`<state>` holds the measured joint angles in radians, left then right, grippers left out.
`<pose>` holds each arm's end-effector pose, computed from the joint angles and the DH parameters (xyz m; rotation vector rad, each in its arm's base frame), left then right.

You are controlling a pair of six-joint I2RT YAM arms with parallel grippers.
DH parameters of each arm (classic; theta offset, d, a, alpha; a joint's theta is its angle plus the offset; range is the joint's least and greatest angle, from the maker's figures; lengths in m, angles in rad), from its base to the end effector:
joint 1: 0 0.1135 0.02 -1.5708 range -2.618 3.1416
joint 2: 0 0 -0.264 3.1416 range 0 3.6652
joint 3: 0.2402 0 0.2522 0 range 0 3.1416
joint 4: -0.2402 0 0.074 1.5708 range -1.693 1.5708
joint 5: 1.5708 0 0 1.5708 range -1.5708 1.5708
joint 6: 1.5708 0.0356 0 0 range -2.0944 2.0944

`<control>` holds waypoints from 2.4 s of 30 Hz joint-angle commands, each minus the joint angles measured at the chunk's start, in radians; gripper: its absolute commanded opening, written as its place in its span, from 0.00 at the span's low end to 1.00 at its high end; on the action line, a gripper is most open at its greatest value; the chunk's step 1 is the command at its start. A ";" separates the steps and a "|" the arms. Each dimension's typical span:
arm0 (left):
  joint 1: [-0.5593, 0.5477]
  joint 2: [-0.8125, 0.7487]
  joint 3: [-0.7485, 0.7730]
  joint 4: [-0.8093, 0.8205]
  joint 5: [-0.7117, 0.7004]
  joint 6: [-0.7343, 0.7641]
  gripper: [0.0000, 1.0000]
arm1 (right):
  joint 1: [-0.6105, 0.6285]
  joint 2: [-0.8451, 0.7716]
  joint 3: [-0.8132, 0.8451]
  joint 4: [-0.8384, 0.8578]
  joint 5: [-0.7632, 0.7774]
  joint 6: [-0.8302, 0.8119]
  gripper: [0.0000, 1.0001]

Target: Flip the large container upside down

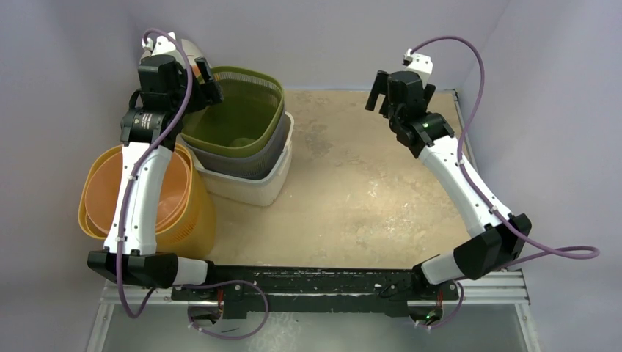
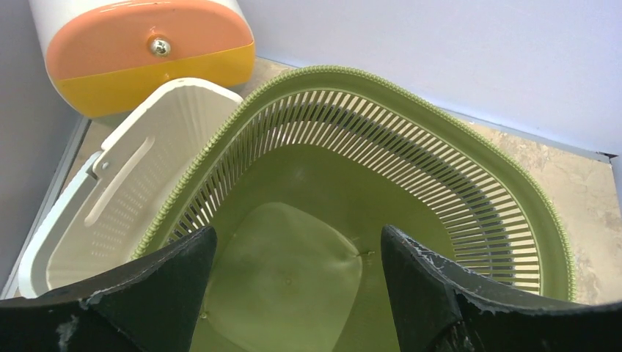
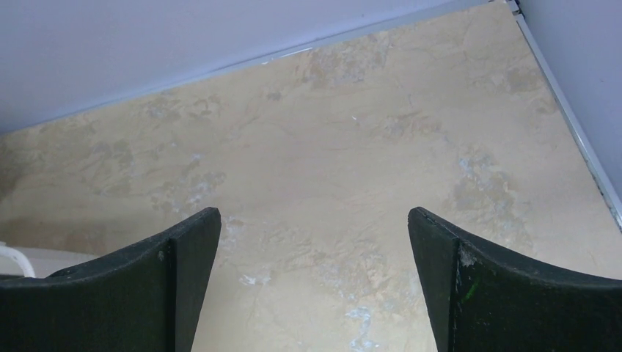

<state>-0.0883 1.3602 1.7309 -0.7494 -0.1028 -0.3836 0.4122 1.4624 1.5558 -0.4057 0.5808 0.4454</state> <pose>0.2723 -0.0204 0.4759 -0.3546 1.9209 -0.2119 0.3088 0.1137 0.4267 0.4189 1.7824 0.0552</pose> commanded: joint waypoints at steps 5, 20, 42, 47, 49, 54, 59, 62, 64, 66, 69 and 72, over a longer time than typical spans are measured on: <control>-0.033 -0.005 0.043 0.014 0.007 0.019 0.80 | 0.004 -0.105 -0.082 0.161 -0.193 -0.196 1.00; -0.082 0.001 0.053 -0.005 0.048 0.034 0.79 | 0.005 -0.016 0.071 0.171 -0.298 -0.282 0.91; -0.103 -0.073 0.066 -0.043 -0.064 0.055 0.78 | 0.187 0.430 0.724 0.024 -0.684 -0.188 0.49; -0.102 -0.128 0.056 -0.021 -0.147 0.057 0.78 | 0.249 0.471 0.763 0.012 -0.698 -0.171 0.48; -0.102 -0.134 0.061 -0.028 -0.166 0.062 0.78 | 0.263 0.481 0.763 0.014 -0.695 -0.167 0.49; -0.102 -0.151 0.054 -0.049 -0.169 0.057 0.78 | 0.287 0.514 0.779 -0.005 -0.683 -0.160 0.49; -0.102 -0.188 0.029 -0.049 -0.178 0.049 0.78 | 0.304 0.556 0.836 -0.044 -0.654 -0.170 0.46; -0.102 -0.197 0.027 -0.056 -0.178 0.044 0.78 | 0.311 0.568 0.846 -0.081 -0.568 -0.196 0.47; -0.102 -0.203 0.025 -0.057 -0.180 0.041 0.78 | 0.315 0.575 0.851 -0.107 -0.507 -0.215 0.47; -0.102 -0.209 0.021 -0.057 -0.182 0.039 0.78 | 0.318 0.579 0.857 -0.128 -0.462 -0.234 0.48; -0.102 -0.214 0.013 -0.058 -0.186 0.041 0.78 | 0.325 0.580 0.870 -0.148 -0.420 -0.262 0.48; -0.102 -0.216 0.005 -0.058 -0.188 0.041 0.78 | 0.330 0.546 0.852 -0.117 -0.409 -0.275 0.49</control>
<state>-0.1860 1.1587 1.7515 -0.8276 -0.2722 -0.3481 0.7433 2.0411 2.3917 -0.5087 0.0891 0.2176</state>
